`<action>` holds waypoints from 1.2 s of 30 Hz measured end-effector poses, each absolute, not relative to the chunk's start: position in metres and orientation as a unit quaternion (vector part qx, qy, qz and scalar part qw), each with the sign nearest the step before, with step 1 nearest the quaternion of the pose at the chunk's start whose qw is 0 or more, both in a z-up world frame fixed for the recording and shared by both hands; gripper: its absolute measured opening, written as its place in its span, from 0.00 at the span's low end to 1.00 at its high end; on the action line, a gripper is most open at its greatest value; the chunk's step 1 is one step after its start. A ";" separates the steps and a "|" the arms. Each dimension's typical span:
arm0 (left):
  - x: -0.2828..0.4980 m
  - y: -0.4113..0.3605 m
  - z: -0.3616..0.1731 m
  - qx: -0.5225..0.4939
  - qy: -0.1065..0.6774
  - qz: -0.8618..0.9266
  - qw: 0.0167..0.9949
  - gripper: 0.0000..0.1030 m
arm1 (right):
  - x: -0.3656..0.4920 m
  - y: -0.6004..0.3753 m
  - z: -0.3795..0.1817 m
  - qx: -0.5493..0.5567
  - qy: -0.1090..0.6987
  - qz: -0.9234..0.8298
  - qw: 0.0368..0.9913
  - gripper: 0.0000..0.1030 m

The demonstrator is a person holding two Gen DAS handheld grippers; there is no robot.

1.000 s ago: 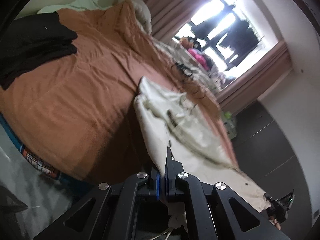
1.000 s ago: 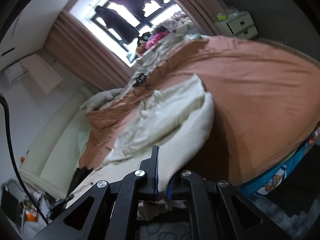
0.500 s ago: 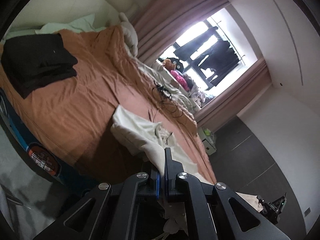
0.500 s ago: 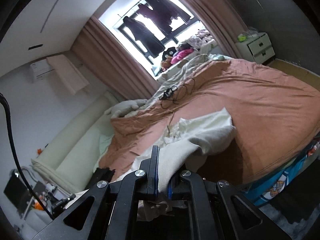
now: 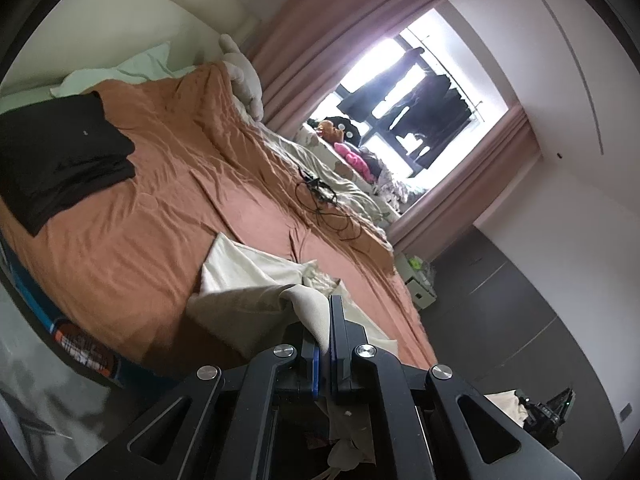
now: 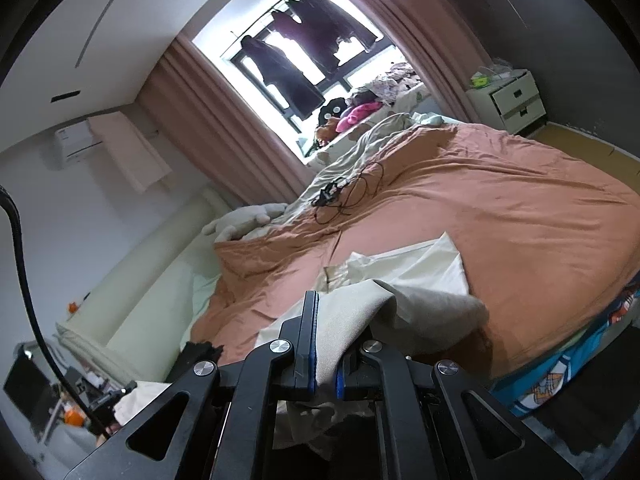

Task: Fold large clothes
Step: 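Lift the hem with both tools, fold it over toward the collar, release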

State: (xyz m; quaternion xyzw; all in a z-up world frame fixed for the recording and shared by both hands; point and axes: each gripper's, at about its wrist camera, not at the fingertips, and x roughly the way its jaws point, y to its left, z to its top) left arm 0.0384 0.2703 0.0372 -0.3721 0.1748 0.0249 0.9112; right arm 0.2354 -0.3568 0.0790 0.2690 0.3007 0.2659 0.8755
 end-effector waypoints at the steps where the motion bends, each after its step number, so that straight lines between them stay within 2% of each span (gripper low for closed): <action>1: 0.046 0.272 0.039 -0.371 0.176 0.026 0.911 0.03 | 0.245 -0.355 0.080 0.270 0.302 0.263 0.876 0.06; 9: 0.131 0.291 0.058 -0.343 0.185 0.050 0.919 0.03 | 0.326 -0.332 0.087 0.259 0.305 0.249 0.882 0.07; 16: 0.220 0.314 0.046 -0.330 0.217 0.074 0.916 0.03 | 0.407 -0.308 0.066 0.252 0.326 0.217 0.885 0.07; 29: 0.354 0.351 -0.039 -0.336 0.307 0.107 0.884 0.03 | 0.519 -0.273 -0.010 0.248 0.400 0.186 0.863 0.07; 36: 0.407 0.368 -0.094 -0.347 0.355 0.124 0.859 0.03 | 0.570 -0.255 -0.070 0.244 0.449 0.158 0.845 0.07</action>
